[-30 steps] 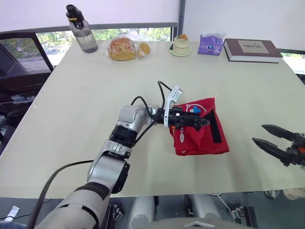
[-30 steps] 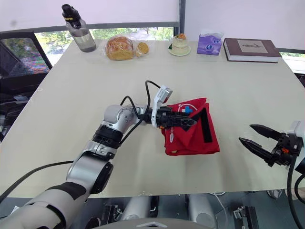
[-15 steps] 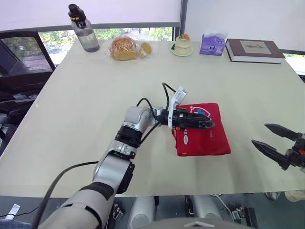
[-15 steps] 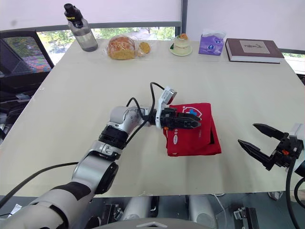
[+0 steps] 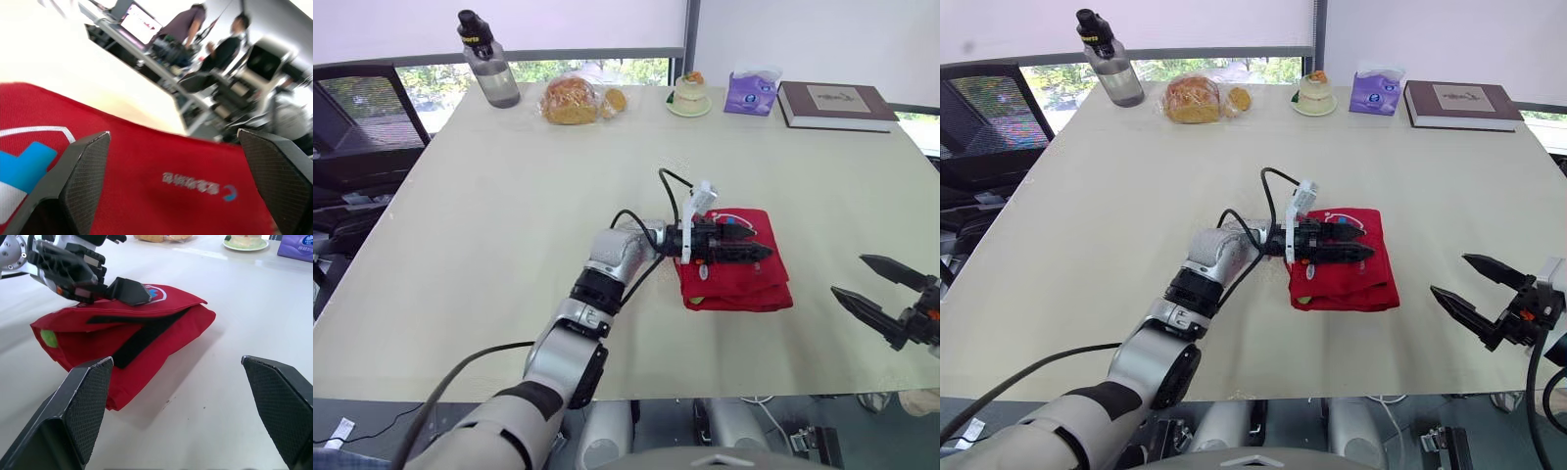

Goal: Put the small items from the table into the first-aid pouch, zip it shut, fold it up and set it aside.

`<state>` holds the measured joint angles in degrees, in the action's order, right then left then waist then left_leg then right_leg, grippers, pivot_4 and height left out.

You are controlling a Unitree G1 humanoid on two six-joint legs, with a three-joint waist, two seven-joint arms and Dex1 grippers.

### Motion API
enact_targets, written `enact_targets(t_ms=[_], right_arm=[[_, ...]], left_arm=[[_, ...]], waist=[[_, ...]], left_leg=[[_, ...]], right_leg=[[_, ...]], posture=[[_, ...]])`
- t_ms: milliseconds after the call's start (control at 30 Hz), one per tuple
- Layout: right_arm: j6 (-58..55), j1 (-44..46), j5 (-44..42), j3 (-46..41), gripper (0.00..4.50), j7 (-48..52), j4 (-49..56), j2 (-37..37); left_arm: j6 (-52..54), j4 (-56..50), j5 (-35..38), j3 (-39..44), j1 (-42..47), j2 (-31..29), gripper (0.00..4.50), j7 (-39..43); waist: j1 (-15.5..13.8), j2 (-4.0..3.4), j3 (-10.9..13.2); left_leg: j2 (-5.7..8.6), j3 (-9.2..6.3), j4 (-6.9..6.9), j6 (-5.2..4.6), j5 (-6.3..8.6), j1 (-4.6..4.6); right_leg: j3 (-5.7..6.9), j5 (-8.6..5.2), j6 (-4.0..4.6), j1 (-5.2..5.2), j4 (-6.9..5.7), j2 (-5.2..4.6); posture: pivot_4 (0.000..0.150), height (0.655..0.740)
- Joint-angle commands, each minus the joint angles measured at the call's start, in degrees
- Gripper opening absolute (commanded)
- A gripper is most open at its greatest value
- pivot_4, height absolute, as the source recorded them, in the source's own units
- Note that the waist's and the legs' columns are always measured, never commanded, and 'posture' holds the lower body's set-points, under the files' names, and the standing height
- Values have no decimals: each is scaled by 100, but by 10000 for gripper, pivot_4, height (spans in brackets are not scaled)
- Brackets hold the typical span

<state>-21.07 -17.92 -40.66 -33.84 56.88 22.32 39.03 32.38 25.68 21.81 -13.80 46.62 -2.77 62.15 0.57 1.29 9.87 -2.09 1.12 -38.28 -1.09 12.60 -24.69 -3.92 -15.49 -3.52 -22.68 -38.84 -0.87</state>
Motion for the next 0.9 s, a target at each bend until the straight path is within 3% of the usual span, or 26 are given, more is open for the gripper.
enact_targets(t_ms=[33, 67, 200, 233, 267, 300, 467, 633, 900], right_arm=[[114, 2, -88, -127, 44836, -51, 135, -11], [110, 7, -90, -117, 44836, -71, 151, -12], [69, 30, -112, -84, 45000, -170, 227, -8], [61, 34, -118, -78, 45000, -194, 243, -6], [52, 34, -125, -72, 45000, -215, 261, -4], [43, 37, -131, -69, 45000, -235, 275, -2], [23, 31, -148, -62, 45000, -304, 322, 6], [11, -4, -151, -75, 45000, -354, 378, 18], [-25, -163, -183, -169, 45000, -343, 471, 50]], left_arm=[[-930, -150, -771, -561, -320, 50, 44505, -337], [-1138, -196, -912, -681, -393, 44, 44505, -353], [-1708, -223, -1289, -1016, -573, -2, 32999, -314], [-1770, -202, -1333, -1048, -591, 5, 31947, -307], [-1844, -159, -1383, -1078, -600, 15, 25428, -288], [-1929, -105, -1443, -1117, -599, 17, 23046, -271], [-2341, 254, -1686, -1259, -568, 52, 664, -166], [-2121, 669, -1699, -1583, -529, 51, 664, 690], [-2175, 1050, -2033, -1934, -357, 119, 664, 1296]], waist=[[0, -1, -2], [-1, -1, -2], [-2, -4, -3], [-2, -4, -4], [-2, -4, -4], [-2, -4, -4], [-4, -4, -4], [-2, -11, -14], [-7, -41, -63]], left_leg=[[0, 0, 0, 0, 0, 2], [0, 0, 0, 0, 0, 4], [0, 0, 0, 0, 0, 4], [0, 0, 0, 0, 0, 3], [0, 0, 1, 0, 0, 3], [0, 0, 1, 0, 0, 3], [1, -1, 1, -1, 1, 1], [1, -1, 1, -1, 1, 2], [2, -4, 6, -6, 4, 1]], right_leg=[[-2, -1, 4, 2, 2, 0], [-4, 2, 10, 6, 1, 0], [-3, 0, 13, 6, 2, 0], [-3, -1, 13, 6, 2, 0], [-3, -3, 10, 6, 3, 1], [-2, -3, 9, 6, 3, 1], [-1, -5, 4, 6, 6, 1], [0, -7, 5, 7, 8, 1], [4, -10, 6, 16, 28, 1]], posture=[[1500, 7400], [1500, 7400], [1500, 7400], [1500, 7400], [1500, 7400], [1500, 7400], [1500, 7400], [1500, 7400], [1500, 7400]])
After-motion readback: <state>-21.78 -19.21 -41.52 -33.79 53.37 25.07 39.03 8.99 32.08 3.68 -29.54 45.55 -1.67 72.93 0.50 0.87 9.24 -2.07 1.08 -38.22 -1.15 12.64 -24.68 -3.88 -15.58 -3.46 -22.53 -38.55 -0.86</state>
